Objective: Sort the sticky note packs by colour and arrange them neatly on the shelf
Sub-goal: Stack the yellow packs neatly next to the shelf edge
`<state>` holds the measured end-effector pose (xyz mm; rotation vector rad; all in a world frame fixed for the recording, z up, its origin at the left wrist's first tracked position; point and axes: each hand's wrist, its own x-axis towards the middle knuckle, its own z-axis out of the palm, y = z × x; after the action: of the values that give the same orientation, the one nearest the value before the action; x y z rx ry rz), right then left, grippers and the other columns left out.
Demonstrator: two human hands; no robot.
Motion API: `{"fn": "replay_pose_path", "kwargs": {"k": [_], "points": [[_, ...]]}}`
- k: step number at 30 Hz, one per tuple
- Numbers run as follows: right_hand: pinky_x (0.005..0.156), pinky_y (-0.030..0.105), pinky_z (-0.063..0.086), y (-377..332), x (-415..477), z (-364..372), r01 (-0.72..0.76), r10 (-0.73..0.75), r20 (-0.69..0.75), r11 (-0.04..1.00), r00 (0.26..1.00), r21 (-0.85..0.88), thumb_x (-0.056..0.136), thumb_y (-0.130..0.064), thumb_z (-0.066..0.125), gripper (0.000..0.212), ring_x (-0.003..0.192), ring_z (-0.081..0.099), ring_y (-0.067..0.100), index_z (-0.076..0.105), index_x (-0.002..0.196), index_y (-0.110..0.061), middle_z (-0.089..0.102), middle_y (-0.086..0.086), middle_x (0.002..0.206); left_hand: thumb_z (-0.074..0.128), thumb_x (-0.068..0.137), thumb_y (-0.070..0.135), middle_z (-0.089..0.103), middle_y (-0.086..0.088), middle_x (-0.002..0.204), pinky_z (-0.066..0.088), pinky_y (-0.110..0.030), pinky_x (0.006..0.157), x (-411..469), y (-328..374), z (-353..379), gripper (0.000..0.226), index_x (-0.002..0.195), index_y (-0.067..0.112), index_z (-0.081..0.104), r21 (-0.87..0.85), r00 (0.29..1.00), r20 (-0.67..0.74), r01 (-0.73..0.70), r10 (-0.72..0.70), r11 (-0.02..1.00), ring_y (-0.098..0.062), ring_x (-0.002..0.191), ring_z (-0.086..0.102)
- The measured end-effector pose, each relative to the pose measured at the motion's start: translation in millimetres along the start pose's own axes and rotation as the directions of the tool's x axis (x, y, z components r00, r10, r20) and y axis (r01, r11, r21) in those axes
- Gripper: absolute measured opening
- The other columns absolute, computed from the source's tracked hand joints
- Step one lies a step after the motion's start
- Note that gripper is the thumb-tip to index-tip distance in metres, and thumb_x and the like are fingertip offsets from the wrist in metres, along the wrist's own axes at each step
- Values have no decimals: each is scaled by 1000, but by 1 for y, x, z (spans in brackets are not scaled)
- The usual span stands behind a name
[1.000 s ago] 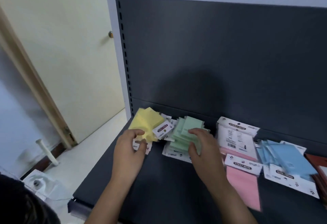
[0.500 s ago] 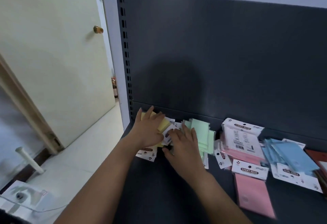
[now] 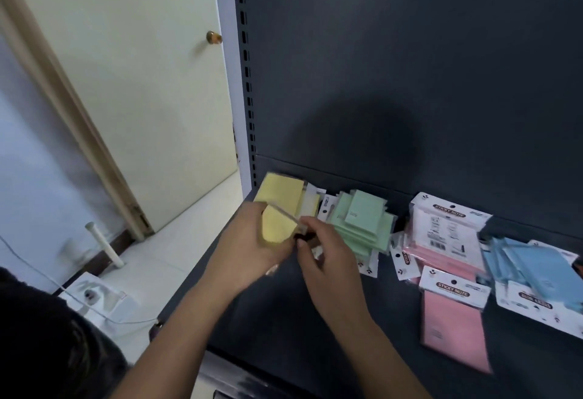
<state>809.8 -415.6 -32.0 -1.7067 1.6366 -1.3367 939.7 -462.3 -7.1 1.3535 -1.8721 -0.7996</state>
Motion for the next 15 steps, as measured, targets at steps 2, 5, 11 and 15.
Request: {"fn": "replay_pose_path", "kwargs": {"k": [2, 5, 11, 15], "points": [[74, 8, 41, 0, -8, 7, -105, 100, 44, 988, 994, 109, 92, -11, 52, 28, 89, 54, -4, 58, 115, -26, 57, -16, 104, 75, 71, 29, 57, 19, 95, 41, -11, 62, -20, -10, 6, 40, 100, 36, 49, -86, 998, -21, 64, -66, 994, 7, 85, 56], [76, 6, 43, 9, -13, 23, -274, 258, 103, 942, 961, 193, 89, -5, 55, 27, 91, 58, -5, 61, 102, -28, 63, -8, 107, 73, 71, 33, 61, 18, 94, 44, -17, 65, -36, -29, 17, 42, 104, 37, 48, -109, 981, -26, 190, -194, 976, 1, 87, 59], [81, 5, 42, 11, -18, 55, -285, 279, 58, 948, 959, 140, 77, 11, 57, 35, 89, 58, -8, 67, 84, -22, 62, -8, 98, 66, 76, 32, 52, 14, 120, 49, -34, 86, -43, -57, 17, 61, 130, 35, 37, -8, 969, 50, 243, -243, 970, -8, 104, 56], [88, 8, 40, 12, -19, 67, -188, 192, 85, 981, 978, -49, 78, 7, 59, 25, 93, 56, 1, 70, 95, -9, 58, -9, 100, 59, 82, 38, 39, 6, 136, 32, -29, 97, -38, -67, 8, 68, 141, 25, 26, 391, 987, 63, 113, -149, 913, -16, 126, 34]]}}
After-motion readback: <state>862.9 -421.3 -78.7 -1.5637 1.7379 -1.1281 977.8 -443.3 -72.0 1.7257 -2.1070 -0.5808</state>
